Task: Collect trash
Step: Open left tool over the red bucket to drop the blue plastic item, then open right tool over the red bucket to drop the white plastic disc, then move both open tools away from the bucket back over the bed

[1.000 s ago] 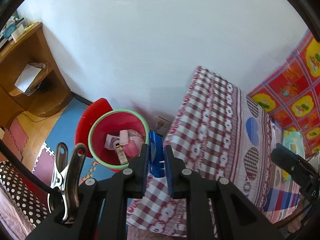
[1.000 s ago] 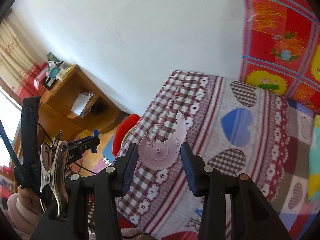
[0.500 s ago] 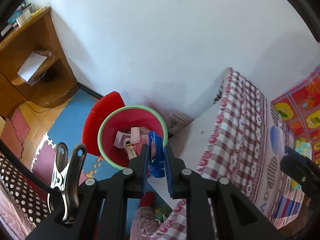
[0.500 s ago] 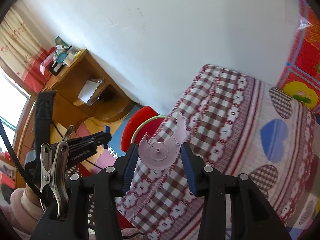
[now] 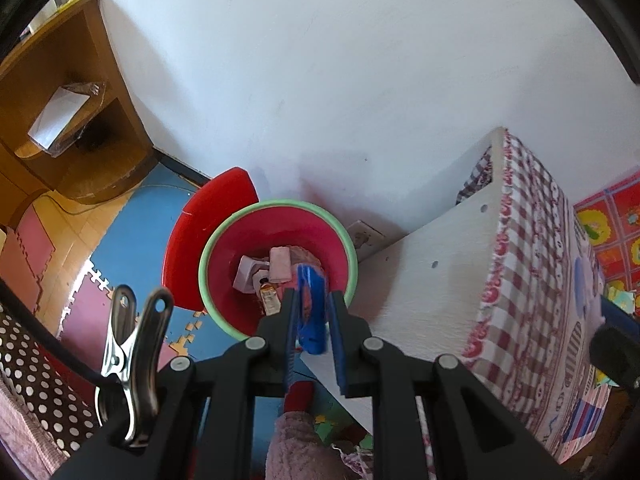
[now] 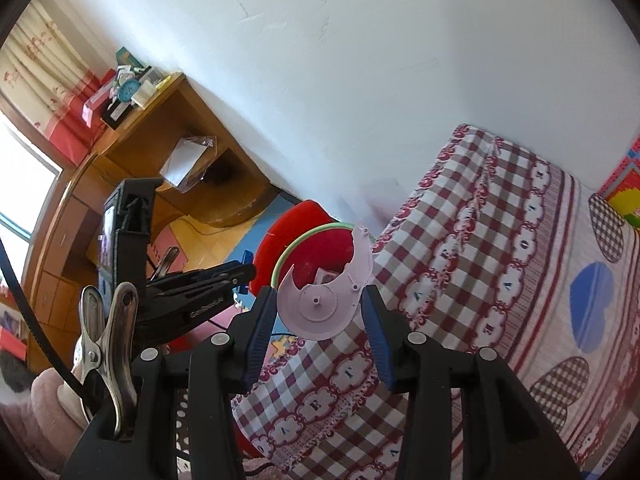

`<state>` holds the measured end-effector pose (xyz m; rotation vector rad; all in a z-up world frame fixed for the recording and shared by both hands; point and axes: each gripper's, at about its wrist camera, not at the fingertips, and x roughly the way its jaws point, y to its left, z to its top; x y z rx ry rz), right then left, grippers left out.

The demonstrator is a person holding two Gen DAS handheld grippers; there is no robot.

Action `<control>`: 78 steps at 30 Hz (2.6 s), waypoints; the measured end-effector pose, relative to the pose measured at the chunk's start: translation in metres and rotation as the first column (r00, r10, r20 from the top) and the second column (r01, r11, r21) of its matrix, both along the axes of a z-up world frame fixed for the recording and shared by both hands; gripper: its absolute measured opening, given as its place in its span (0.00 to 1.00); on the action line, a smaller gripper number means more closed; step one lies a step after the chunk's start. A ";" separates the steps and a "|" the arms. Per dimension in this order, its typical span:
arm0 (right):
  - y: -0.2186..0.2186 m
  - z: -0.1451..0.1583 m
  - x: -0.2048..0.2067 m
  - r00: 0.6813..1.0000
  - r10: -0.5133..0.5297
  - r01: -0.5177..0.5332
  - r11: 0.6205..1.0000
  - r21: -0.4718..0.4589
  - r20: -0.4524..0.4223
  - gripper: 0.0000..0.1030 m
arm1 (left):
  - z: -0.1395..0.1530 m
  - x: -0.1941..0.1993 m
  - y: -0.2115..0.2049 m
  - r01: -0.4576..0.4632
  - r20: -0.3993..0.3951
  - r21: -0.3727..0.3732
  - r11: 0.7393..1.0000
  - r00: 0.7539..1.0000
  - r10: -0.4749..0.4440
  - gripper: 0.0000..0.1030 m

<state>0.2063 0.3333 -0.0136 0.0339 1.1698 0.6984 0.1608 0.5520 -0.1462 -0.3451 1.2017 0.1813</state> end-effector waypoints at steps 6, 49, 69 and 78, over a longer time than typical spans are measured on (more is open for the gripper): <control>0.010 -0.008 0.003 1.000 0.017 -0.017 1.000 -0.015 -0.011 0.43 | -0.016 0.006 0.009 -0.016 -0.022 0.003 1.000 1.000 0.016 0.15; 0.150 -0.054 0.029 0.989 0.149 -0.150 0.985 -0.090 -0.010 0.63 | 0.002 -0.052 0.075 -0.198 -0.060 0.006 0.980 0.978 0.198 0.33; 0.122 -0.026 0.005 0.994 0.113 -0.113 0.993 -0.024 -0.008 0.63 | 0.022 -0.053 0.064 -0.150 -0.037 0.029 0.988 0.988 0.151 0.33; 0.103 -0.018 -0.029 0.994 0.109 -0.108 0.994 0.023 -0.032 0.63 | 0.036 -0.074 0.052 -0.142 -0.034 0.057 0.988 0.989 0.144 0.33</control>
